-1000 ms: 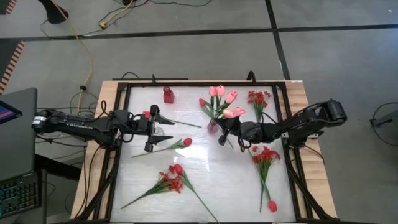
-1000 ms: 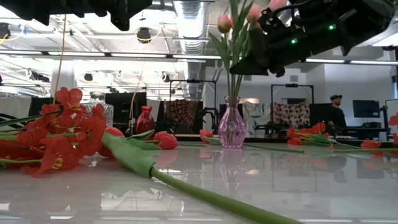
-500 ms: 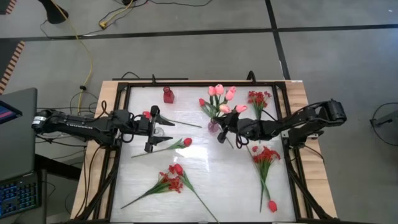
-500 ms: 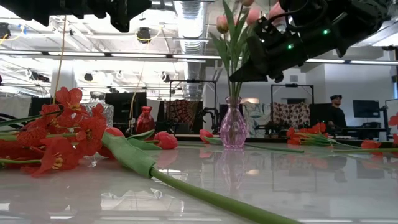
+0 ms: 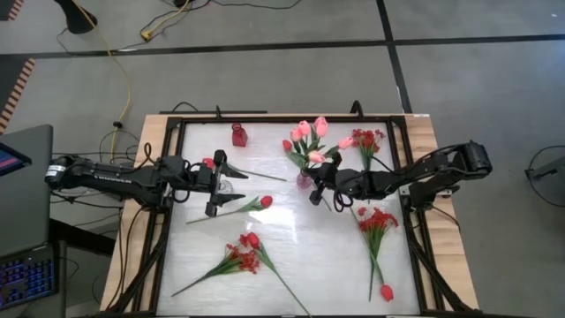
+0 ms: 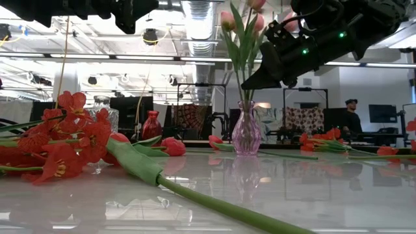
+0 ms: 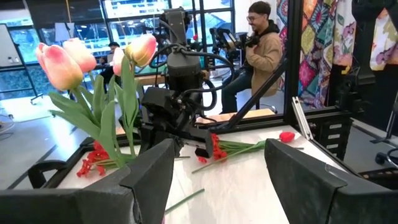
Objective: Sort flowers into vase by color
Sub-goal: Put the pink tulip into the purple vase, then put the red tulip into the transparent vase
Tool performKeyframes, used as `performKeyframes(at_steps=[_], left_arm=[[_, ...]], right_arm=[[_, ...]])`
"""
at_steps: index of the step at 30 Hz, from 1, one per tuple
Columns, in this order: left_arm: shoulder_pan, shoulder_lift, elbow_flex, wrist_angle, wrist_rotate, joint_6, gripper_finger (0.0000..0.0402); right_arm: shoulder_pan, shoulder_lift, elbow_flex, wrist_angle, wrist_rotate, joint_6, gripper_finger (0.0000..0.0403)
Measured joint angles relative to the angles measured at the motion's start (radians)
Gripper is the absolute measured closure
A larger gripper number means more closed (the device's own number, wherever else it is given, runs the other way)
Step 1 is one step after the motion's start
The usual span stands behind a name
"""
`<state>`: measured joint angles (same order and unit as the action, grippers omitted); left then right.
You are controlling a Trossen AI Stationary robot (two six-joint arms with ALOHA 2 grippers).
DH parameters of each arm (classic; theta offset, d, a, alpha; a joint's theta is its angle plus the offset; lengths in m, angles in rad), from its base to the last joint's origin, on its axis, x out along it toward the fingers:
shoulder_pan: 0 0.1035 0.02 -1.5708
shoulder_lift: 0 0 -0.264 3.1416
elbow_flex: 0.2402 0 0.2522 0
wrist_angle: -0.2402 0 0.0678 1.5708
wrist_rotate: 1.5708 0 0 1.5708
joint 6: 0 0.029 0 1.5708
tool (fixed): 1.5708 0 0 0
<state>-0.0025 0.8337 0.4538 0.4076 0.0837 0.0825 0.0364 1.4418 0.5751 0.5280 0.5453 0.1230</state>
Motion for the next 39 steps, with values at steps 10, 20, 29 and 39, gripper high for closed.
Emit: performKeyframes(at_steps=[10, 20, 29, 39], left_arm=[[-0.005, 0.0, 0.0, 0.001, 0.011, -0.009, 0.0161], [-0.011, 0.0, 0.0, -0.003, 0.013, -0.001, 0.0162], [-0.011, 0.0, 0.0, -0.009, 0.013, -0.001, 0.0162], [-0.01, 0.0, 0.0, -0.068, 0.013, -0.018, 0.0161]], right_arm=[[0.0, 0.0, 0.0, -0.049, 0.0, 0.001, 0.0368], [0.002, 0.0, 0.0, -0.029, 0.002, -0.054, 0.0347], [0.002, -0.058, 0.0, -0.084, 0.004, -0.053, 0.028], [0.002, -0.215, 0.0, -0.305, -0.103, 0.055, 0.018]])
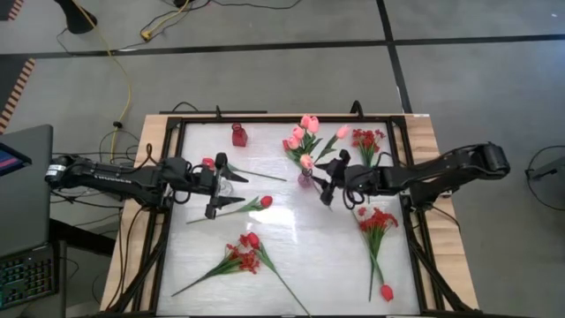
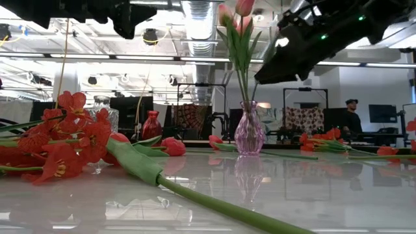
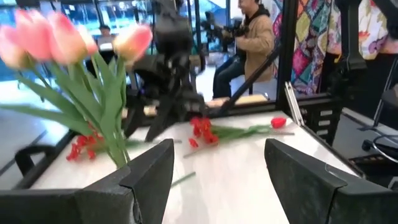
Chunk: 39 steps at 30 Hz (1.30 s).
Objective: Sort flowers into vase by color
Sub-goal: Put the red tulip into the transparent vase
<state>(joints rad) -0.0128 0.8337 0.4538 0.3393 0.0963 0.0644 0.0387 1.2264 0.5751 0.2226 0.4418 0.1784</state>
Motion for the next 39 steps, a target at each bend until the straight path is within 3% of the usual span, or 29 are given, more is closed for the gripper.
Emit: performKeyframes(at_steps=[7, 12, 17, 23, 31, 39], left_arm=[[-0.004, 0.0, 0.0, -0.109, 0.011, -0.074, 0.0161], [-0.034, 0.0, 0.001, -0.168, -0.034, -0.104, 0.0161], [-0.074, 0.0, 0.026, -0.26, -0.151, -0.156, 0.0162], [-0.175, 0.003, 0.041, -0.292, -0.231, -0.191, 0.0162], [-0.32, 0.004, 0.043, -0.301, -0.379, -0.198, 0.0162], [-0.417, 0.023, 0.041, -0.255, -0.4, -0.207, 0.0162]], right_arm=[[0.026, -0.099, 0.0, -0.183, -0.2, 0.112, 0.017], [0.096, -0.13, 0.0, -0.267, -0.211, 0.179, 0.0176], [0.179, -0.125, 0.0, -0.278, -0.21, 0.256, 0.0177], [0.279, -0.092, 0.051, -0.361, -0.21, 0.389, 0.0177], [0.428, 0.054, 0.275, -0.717, -0.217, 0.705, 0.0178], [0.581, 0.238, 0.365, -0.861, -0.382, 1.197, 0.0178]])
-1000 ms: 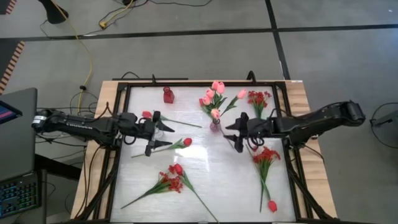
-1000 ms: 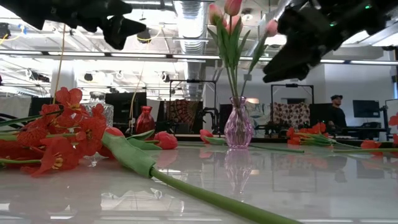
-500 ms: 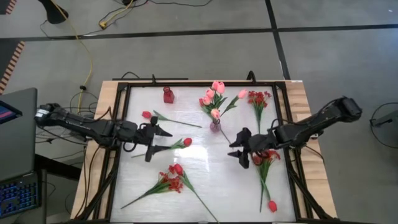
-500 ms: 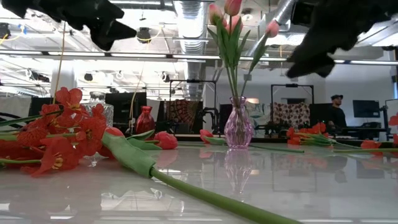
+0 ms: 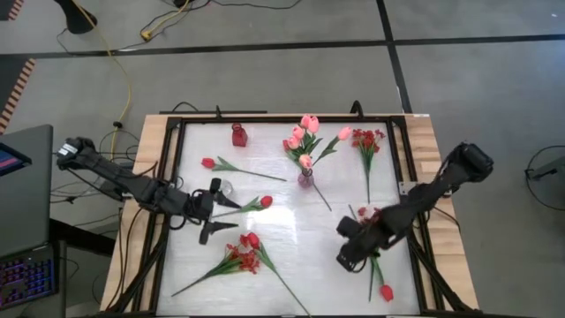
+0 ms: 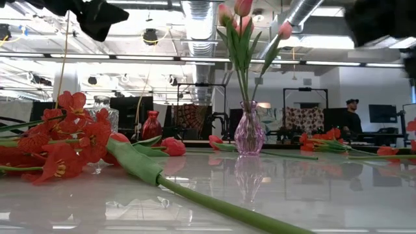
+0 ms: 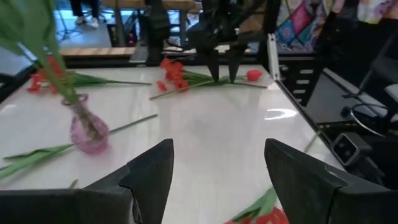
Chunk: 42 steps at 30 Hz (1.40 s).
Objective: Sort flowers into vase by color
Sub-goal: Put the red tulip into the transparent vase
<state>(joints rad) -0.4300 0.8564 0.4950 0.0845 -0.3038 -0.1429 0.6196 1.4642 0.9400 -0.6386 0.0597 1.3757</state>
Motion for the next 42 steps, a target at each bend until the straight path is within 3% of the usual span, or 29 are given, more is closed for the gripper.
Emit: performKeyframes(at_steps=[3, 8, 19, 32, 42], left_arm=[[-0.022, 0.034, -0.002, 0.034, -0.008, 0.004, 0.0162], [-0.034, 0.114, -0.002, 0.103, -0.017, 0.014, 0.0162], [-0.034, 0.244, -0.003, 0.211, 0.011, 0.004, 0.0162], [-0.034, 0.229, -0.003, 0.214, 0.026, 0.006, 0.0162], [-0.034, 0.229, -0.003, 0.198, 0.037, 0.006, 0.0162]], right_arm=[[0.046, 0.044, 0.001, -0.004, -0.032, 0.185, 0.0178], [0.093, 0.082, 0.003, -0.071, -0.031, 0.307, 0.0178], [0.107, 0.058, 0.0, -0.258, -0.012, 0.351, 0.0178], [0.107, 0.06, -0.07, -0.185, -0.015, 0.379, 0.018], [0.107, 0.06, -0.129, -0.135, -0.034, 0.405, 0.0249]])
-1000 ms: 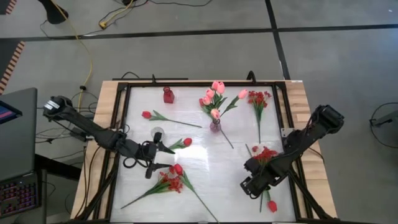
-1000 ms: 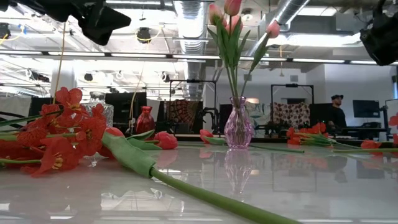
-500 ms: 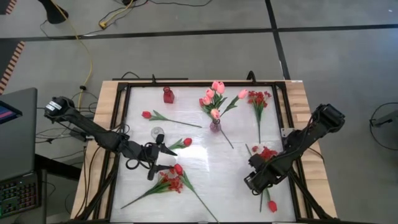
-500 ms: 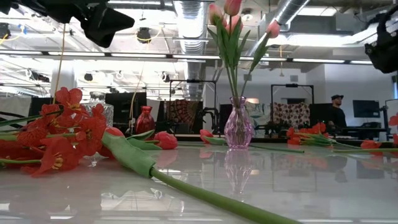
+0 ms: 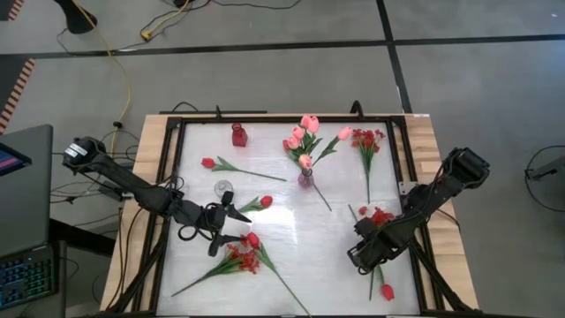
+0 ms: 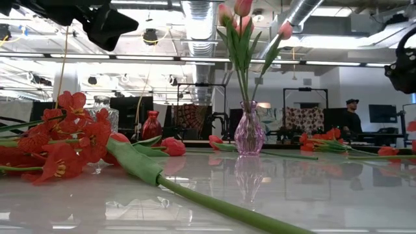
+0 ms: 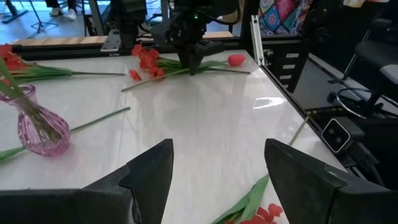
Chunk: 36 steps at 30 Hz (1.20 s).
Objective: Sort flowers into vase by color
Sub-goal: Put the red tulip into the transparent vase
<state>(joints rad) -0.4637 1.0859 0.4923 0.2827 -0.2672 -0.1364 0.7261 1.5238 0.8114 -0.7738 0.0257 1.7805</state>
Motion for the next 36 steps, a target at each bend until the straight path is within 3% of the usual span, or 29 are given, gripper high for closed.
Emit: performKeyframes(at_steps=[11, 19, 23, 31, 36], left_arm=[[0.0, 0.0, 0.0, -0.001, 0.0, 0.007, 0.0162], [0.0, 0.0, 0.0, 0.012, -0.001, 0.067, 0.0162], [-0.02, 0.0, 0.036, 0.008, -0.004, 0.142, 0.0162], [-0.16, 0.004, 0.144, 0.0, -0.066, 0.386, 0.0162], [-0.24, 0.091, 0.196, 0.041, -0.155, 0.485, 0.0162]], right_arm=[[-0.003, 0.0, 0.009, -0.004, -0.049, -0.031, 0.0386], [-0.046, -0.008, 0.106, -0.013, -0.056, -0.199, 0.0364], [-0.08, -0.008, 0.164, -0.03, -0.055, -0.298, 0.0374], [-0.148, -0.008, 0.235, 0.051, -0.054, -0.449, 0.0378], [-0.189, -0.008, 0.237, 0.196, -0.054, -0.566, 0.0377]])
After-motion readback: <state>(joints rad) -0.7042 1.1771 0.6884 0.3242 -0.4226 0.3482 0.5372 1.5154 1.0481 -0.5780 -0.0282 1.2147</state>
